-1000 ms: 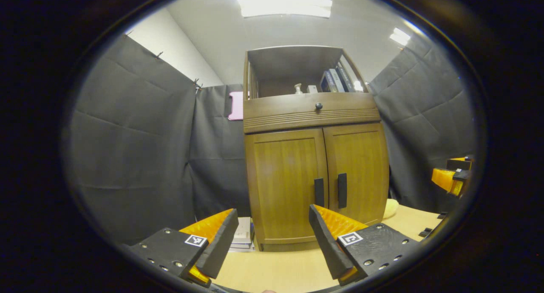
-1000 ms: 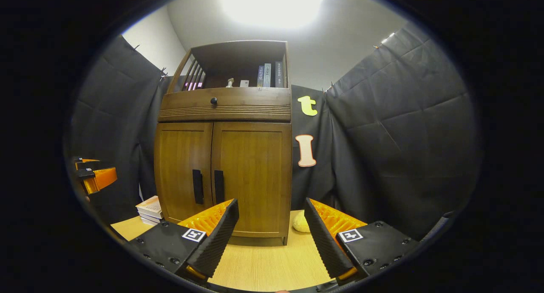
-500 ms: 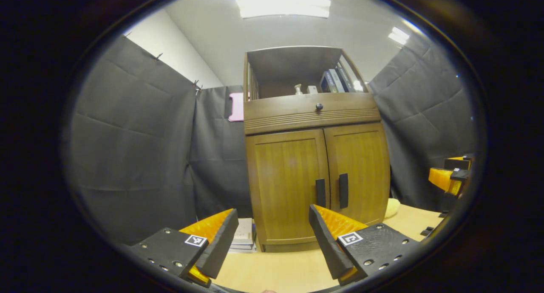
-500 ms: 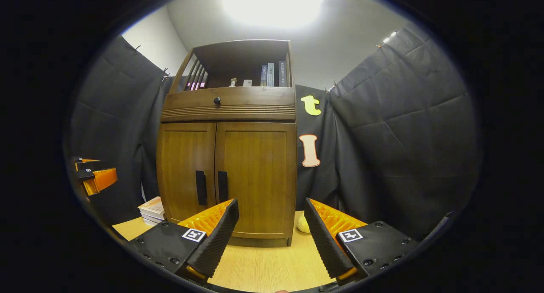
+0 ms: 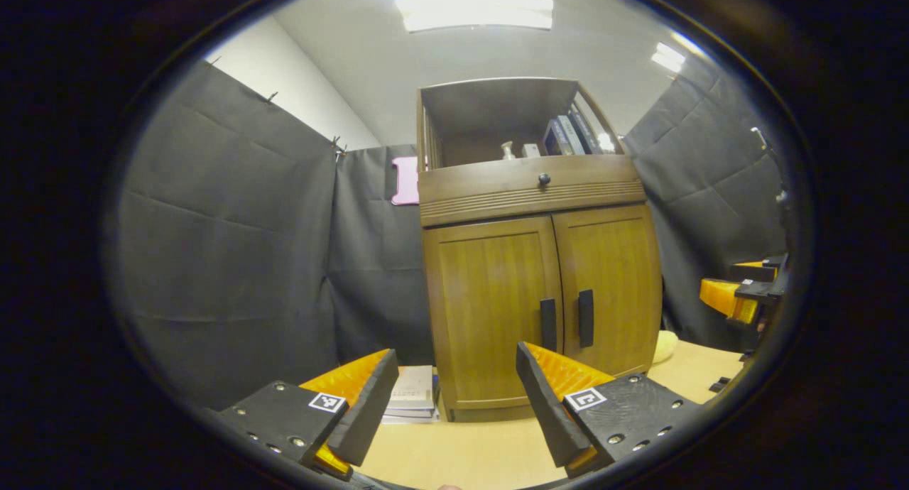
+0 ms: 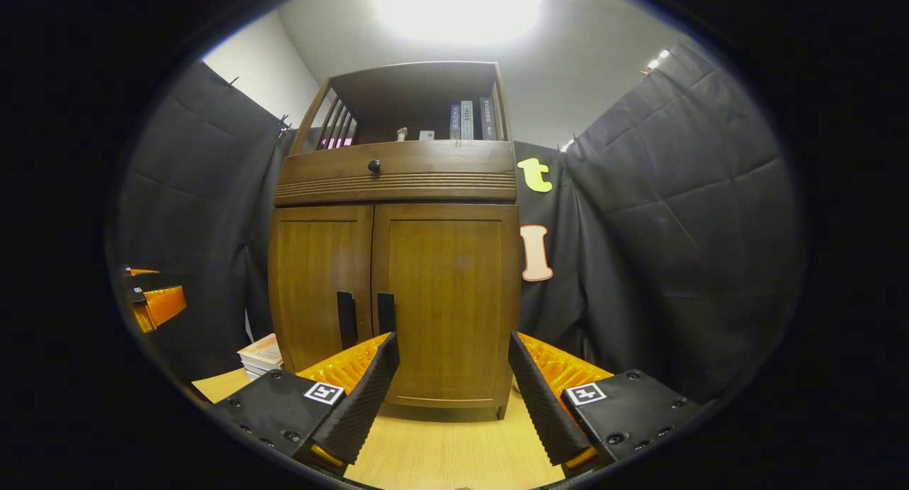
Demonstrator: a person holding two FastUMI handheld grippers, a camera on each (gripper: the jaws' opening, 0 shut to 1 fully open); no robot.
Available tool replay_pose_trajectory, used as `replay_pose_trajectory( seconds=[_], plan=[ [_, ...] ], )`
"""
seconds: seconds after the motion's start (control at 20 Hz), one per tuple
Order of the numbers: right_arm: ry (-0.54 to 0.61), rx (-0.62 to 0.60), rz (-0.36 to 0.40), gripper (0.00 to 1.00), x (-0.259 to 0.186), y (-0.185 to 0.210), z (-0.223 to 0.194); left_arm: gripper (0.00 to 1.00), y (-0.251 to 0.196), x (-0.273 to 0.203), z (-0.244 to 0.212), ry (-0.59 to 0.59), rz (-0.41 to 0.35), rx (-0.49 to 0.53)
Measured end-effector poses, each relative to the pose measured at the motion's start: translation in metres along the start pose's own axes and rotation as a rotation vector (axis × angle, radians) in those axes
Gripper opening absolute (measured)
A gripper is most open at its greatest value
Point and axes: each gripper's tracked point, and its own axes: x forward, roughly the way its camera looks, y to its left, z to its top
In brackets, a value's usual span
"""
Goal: Open the right door of the double-door shoe cabinet with the right hand, and open the left door with the left hand.
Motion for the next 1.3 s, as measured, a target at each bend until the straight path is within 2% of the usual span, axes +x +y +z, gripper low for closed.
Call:
replay_pose_trajectory(
  seconds=[0.75, 1.3],
  plan=[
    [-0.006, 0.053, 0.093, 0.97, 0.088, 0.051, 0.005, 0.95, 0.032, -0.015, 0.005, 0.021, 0.144, 0.018],
    [0.034, 0.069, 0.129, 0.96, 0.154, 0.08, -0.019, 0.96, 0.057, -0.032, 0.003, 0.036, 0.245, 0.031]
  ],
)
